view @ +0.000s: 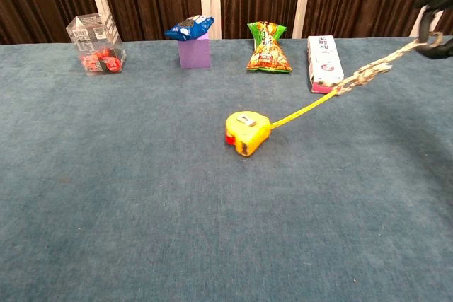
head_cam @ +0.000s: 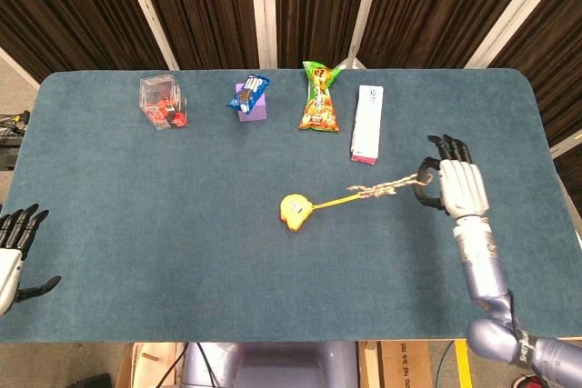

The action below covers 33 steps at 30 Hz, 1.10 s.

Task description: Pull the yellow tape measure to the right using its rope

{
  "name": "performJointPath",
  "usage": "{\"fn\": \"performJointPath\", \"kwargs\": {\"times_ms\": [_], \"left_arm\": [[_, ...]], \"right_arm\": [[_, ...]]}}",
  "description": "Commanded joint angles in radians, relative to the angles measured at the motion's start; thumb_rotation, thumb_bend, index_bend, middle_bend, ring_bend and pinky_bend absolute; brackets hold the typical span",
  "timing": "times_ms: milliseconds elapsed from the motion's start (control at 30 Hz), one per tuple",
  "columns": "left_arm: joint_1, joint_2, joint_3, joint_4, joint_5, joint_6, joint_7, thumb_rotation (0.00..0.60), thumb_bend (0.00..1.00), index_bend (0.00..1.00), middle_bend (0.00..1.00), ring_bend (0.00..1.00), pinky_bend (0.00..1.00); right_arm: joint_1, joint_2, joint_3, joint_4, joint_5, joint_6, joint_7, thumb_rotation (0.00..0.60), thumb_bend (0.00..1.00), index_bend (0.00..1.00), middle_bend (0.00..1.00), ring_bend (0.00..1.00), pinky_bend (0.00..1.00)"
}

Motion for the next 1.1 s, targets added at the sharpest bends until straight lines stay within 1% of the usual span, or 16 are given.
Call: {"fn": "performJointPath", "kwargs": {"times_ms": [33, 267, 467, 600, 867, 1000, 1067, 1100], "left_arm": [[0.001, -0.001, -0.001, 0.001, 0.000, 0.002, 0.001, 0.600, 0.00, 0.00, 0.00, 0.00, 0.00], [0.005, -0.004, -0.001, 0.004, 0.008, 0.015, 0.008, 0.600, 0.00, 0.00, 0.00, 0.00, 0.00], [0.007, -0.007, -0.002, 0.007, 0.007, 0.018, 0.009, 0.600, 0.00, 0.00, 0.00, 0.00, 0.00], [0.006, -0.007, -0.003, 0.006, 0.003, 0.015, 0.010, 0.600, 0.00, 0.00, 0.00, 0.00, 0.00], [0.006, -0.009, -0.003, 0.008, 0.007, 0.018, 0.014, 0.600, 0.00, 0.00, 0.00, 0.00, 0.00], [0.006, -0.010, -0.003, 0.007, 0.006, 0.017, 0.016, 0.600, 0.00, 0.00, 0.00, 0.00, 0.00], [0.007, -0.010, -0.003, 0.006, 0.006, 0.017, 0.017, 0.600, 0.00, 0.00, 0.00, 0.00, 0.00], [0.007, -0.010, -0.003, 0.006, 0.006, 0.017, 0.018, 0.600, 0.00, 0.00, 0.00, 0.00, 0.00]], "right_arm": [[-0.020, 0.034, -0.001, 0.002, 0.006, 0.004, 0.017, 0.600, 0.41, 0.63, 0.15, 0.00, 0.00], [-0.055, 0.098, 0.000, 0.031, 0.035, 0.004, 0.046, 0.600, 0.41, 0.63, 0.15, 0.00, 0.00], [-0.077, 0.143, 0.017, 0.073, 0.070, 0.002, 0.083, 0.600, 0.42, 0.63, 0.15, 0.00, 0.00], [-0.088, 0.168, 0.042, 0.101, 0.124, -0.010, 0.113, 0.600, 0.42, 0.63, 0.16, 0.00, 0.00], [-0.104, 0.188, 0.057, 0.138, 0.183, -0.029, 0.140, 0.600, 0.42, 0.63, 0.16, 0.00, 0.00], [-0.112, 0.185, 0.050, 0.150, 0.176, -0.035, 0.155, 0.600, 0.42, 0.63, 0.16, 0.00, 0.00], [-0.114, 0.184, 0.041, 0.150, 0.165, -0.036, 0.152, 0.600, 0.42, 0.61, 0.16, 0.00, 0.00], [-0.115, 0.183, 0.037, 0.150, 0.158, -0.035, 0.150, 0.600, 0.42, 0.55, 0.15, 0.00, 0.00]]}}
